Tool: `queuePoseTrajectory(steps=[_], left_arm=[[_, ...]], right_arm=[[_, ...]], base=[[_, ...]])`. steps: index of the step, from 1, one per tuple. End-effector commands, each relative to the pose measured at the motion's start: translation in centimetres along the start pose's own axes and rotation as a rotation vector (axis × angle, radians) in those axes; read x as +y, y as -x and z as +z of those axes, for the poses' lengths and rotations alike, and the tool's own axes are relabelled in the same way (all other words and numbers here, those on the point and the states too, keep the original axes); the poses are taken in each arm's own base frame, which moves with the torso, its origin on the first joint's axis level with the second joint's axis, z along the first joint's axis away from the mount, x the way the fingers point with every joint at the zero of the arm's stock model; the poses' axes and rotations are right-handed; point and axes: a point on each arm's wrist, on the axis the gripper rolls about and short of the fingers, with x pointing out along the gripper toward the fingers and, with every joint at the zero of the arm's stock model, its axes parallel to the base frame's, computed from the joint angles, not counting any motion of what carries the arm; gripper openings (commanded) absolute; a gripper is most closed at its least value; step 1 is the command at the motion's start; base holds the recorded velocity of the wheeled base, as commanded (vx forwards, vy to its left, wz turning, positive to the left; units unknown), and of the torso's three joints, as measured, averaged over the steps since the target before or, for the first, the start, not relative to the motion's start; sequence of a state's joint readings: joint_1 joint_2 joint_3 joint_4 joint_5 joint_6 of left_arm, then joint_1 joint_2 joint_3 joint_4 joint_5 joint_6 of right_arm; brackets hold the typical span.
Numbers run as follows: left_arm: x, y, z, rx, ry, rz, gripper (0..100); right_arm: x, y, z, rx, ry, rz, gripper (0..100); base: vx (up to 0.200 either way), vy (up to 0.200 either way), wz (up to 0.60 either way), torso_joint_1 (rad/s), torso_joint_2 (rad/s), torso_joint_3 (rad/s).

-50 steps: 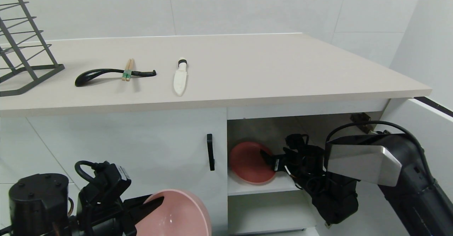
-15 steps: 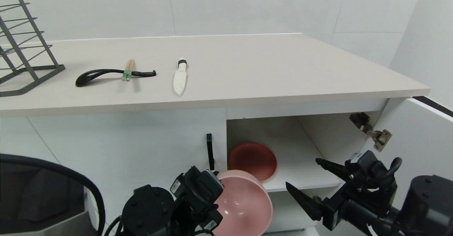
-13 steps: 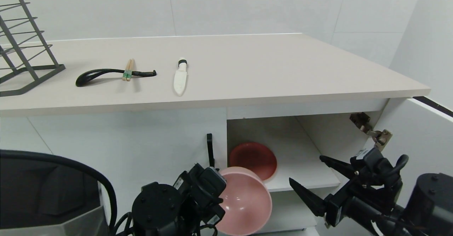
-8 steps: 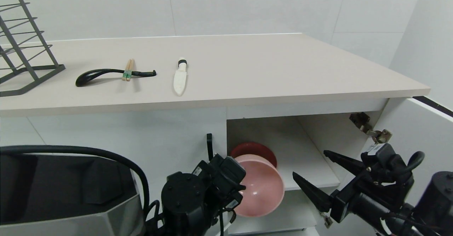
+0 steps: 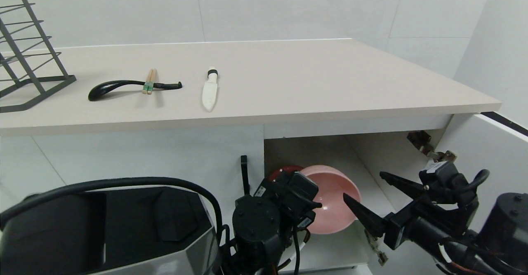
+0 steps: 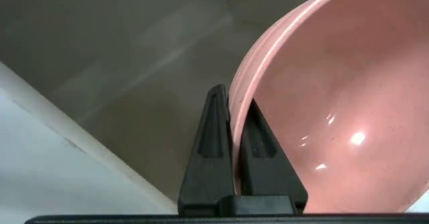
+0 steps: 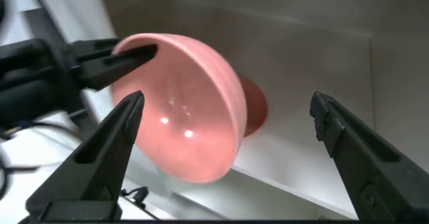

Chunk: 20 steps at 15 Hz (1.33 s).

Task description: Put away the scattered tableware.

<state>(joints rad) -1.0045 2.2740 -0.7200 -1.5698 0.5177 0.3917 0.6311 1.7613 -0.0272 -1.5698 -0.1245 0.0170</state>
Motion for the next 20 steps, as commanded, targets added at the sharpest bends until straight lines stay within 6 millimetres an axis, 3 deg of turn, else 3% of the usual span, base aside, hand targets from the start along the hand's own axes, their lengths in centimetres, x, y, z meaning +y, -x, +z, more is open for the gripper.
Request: queuePoseTrajectory(steps=[1,9,16,17,20], left_arm=[[0.2,0.1,0.7,-0.023,0.01,-0.011,0],[0.9,-0.5,2.1,-0.102,0.066,-0.056,0],[1.0,-0.7,2.3,-0.107,0.088,-0.053,0],[1.0,-0.9,2.5,-0.119,0.097,-0.049,0],[1.0,-1.0,2.9,-0.132,0.101,-0.049,0]], right_arm=[[-0.8,-1.4,-1.2,0.061,-0.002,-0.047,100],[-0.9,-1.8,-1.1,0.051,-0.026,-0.052,100],[-0.8,-1.7,-1.0,0.048,-0.025,-0.049,100],[-0.7,-1.7,-1.0,0.045,-0.026,-0.042,0],[0.1,-1.7,-0.9,0.042,-0.025,-0.008,0]], base=[[0.0,0.0,0.0,0.0,0.0,0.0],[0.0,0.0,0.0,0.0,0.0,0.0],[0.0,0.0,0.0,0.0,0.0,0.0],[0.0,0.0,0.0,0.0,0.0,0.0],[0.0,0.0,0.0,0.0,0.0,0.0]])
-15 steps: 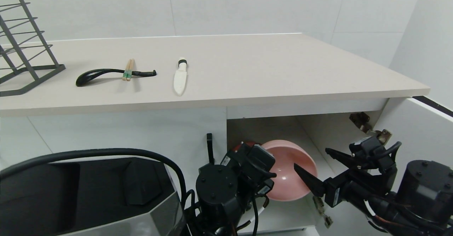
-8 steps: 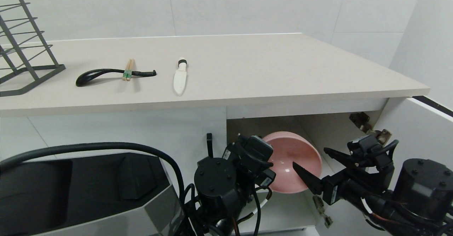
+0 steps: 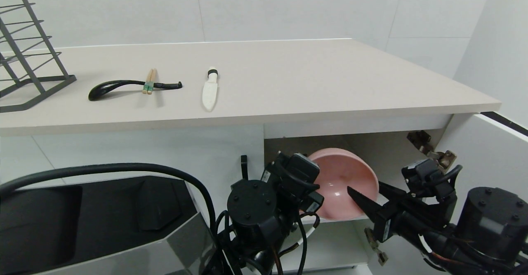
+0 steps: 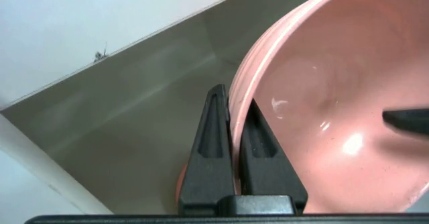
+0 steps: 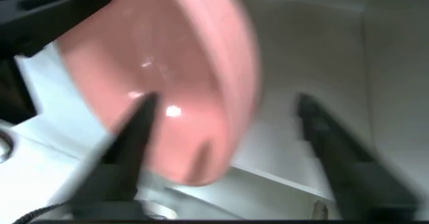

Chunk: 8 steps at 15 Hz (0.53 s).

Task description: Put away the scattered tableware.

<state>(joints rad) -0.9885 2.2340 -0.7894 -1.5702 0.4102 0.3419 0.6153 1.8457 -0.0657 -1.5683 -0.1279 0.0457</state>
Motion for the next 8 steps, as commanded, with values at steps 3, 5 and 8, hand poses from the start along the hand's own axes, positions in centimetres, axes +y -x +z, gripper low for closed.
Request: queuePoseTrajectory(steps=[3,5,8], left_arm=[[-0.31,0.07,0.27,-0.016,0.011,-0.03,0],[-0.49,0.22,0.25,-0.018,0.022,-0.05,100],[-0.64,0.31,0.27,-0.019,0.013,-0.055,100]], right_arm=[[0.24,-0.17,0.34,-0.02,-0.001,0.012,0],[0.28,-0.21,0.33,-0.019,-0.001,0.013,0],[0.19,-0.25,0.36,-0.021,-0.002,0.009,0]], base=[[0.0,0.0,0.0,0.0,0.0,0.0],[0.0,0.0,0.0,0.0,0.0,0.0],[0.0,0.0,0.0,0.0,0.0,0.0]])
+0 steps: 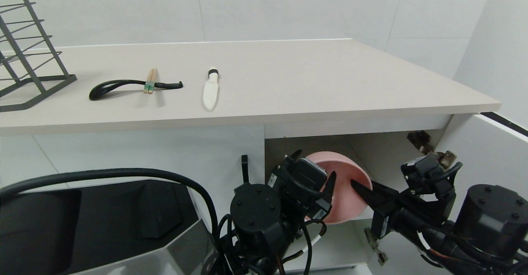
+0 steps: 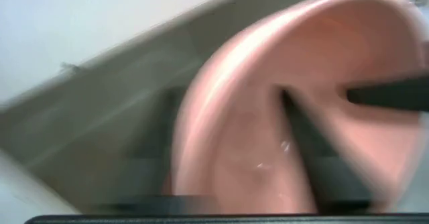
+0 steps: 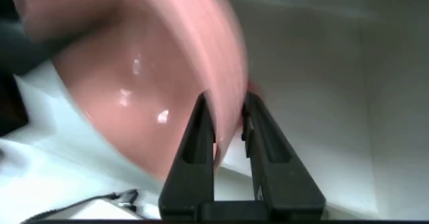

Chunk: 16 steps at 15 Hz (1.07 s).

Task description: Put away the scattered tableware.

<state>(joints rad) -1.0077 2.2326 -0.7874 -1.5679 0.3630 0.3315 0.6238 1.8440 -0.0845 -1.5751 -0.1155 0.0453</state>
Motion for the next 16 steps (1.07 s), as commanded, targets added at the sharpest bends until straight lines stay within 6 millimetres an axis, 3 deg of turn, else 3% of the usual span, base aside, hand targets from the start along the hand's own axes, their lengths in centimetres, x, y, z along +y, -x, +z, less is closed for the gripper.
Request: queuePoseTrajectory(steps=[1,4,7,12,16], left_arm=[[-0.2,0.1,0.1,0.0,-0.001,0.0,100],[-0.3,1.5,0.3,0.019,-0.009,-0.027,100],[0.8,4.7,1.5,0.043,-0.011,-0.066,100],[3.9,9.1,1.5,0.084,-0.04,-0.19,100],[7.5,13.2,1.6,0.119,-0.048,-0.217,100]], right_arm=[[-0.3,0.0,-0.1,0.01,-0.002,-0.022,0],[-1.3,-0.5,-0.9,0.047,-0.011,-0.068,0],[-2.1,-1.3,-2.3,0.111,-0.022,-0.104,0],[-2.2,-1.2,-2.5,0.123,-0.023,-0.11,0],[-2.5,-0.7,-2.9,0.148,-0.03,-0.124,0]], base=[[0.0,0.0,0.0,0.0,0.0,0.0],[0.0,0.0,0.0,0.0,0.0,0.0],[0.0,0.0,0.0,0.0,0.0,0.0],[0.0,0.0,0.0,0.0,0.0,0.0],[0.0,0.0,0.0,0.0,0.0,0.0]])
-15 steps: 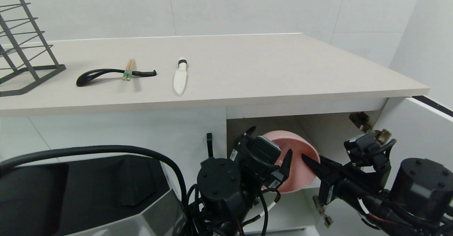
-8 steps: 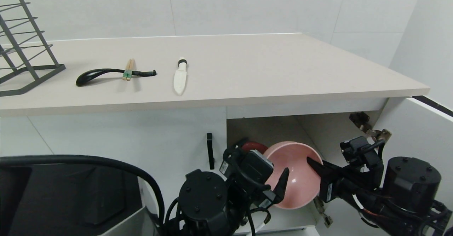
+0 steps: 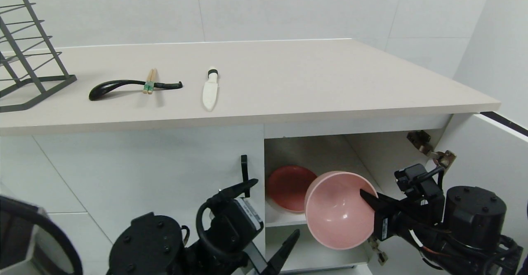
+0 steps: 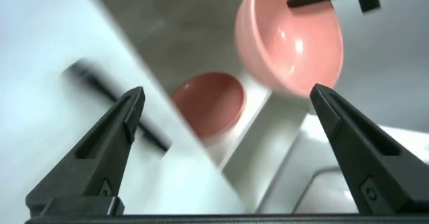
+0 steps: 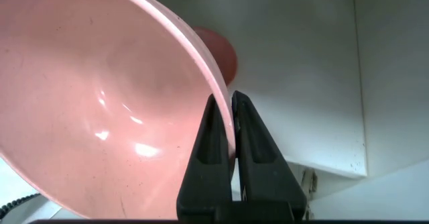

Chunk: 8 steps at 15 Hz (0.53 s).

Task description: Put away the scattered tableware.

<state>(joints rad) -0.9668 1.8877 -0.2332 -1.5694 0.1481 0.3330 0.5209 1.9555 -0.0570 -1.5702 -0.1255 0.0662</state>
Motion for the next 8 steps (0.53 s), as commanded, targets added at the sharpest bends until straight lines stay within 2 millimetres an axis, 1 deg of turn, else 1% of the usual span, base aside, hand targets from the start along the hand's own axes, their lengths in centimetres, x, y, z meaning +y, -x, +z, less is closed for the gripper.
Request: queuePoseTrajectory(steps=[1,2,3,4,5,6,8], left_arm=[[2.0,3.3,0.4,-0.021,0.006,0.002,100],[3.0,5.4,0.5,-0.044,0.009,-0.006,100],[3.7,6.9,0.7,-0.064,0.01,0.004,100],[4.1,7.9,1.1,-0.092,0.02,0.015,100],[4.3,8.4,1.3,-0.098,0.03,0.02,100],[4.3,8.4,1.3,-0.097,0.032,0.019,100],[4.4,9.8,1.5,-0.066,0.085,0.015,100]], right_arm=[[-0.2,0.2,-0.2,0.012,-0.01,-0.008,0],[-0.2,0.2,-0.3,0.016,-0.029,-0.008,0],[-0.2,0.3,-0.3,0.016,-0.034,-0.008,0],[-0.2,0.4,-0.4,0.024,-0.033,-0.009,0],[-0.2,0.4,-0.5,0.027,-0.032,-0.008,0],[-0.2,0.4,-0.5,0.027,-0.032,-0.008,0],[-0.2,0.6,-0.6,0.032,-0.034,-0.007,0]], base=[[0.0,0.0,0.0,0.0,0.0,0.0],[0.0,0.0,0.0,0.0,0.0,0.0],[0.0,0.0,0.0,0.0,0.0,0.0],[0.0,0.0,0.0,0.0,0.0,0.0],[0.0,0.0,0.0,0.0,0.0,0.0],[0.0,0.0,0.0,0.0,0.0,0.0],[0.0,0.0,0.0,0.0,0.0,0.0]])
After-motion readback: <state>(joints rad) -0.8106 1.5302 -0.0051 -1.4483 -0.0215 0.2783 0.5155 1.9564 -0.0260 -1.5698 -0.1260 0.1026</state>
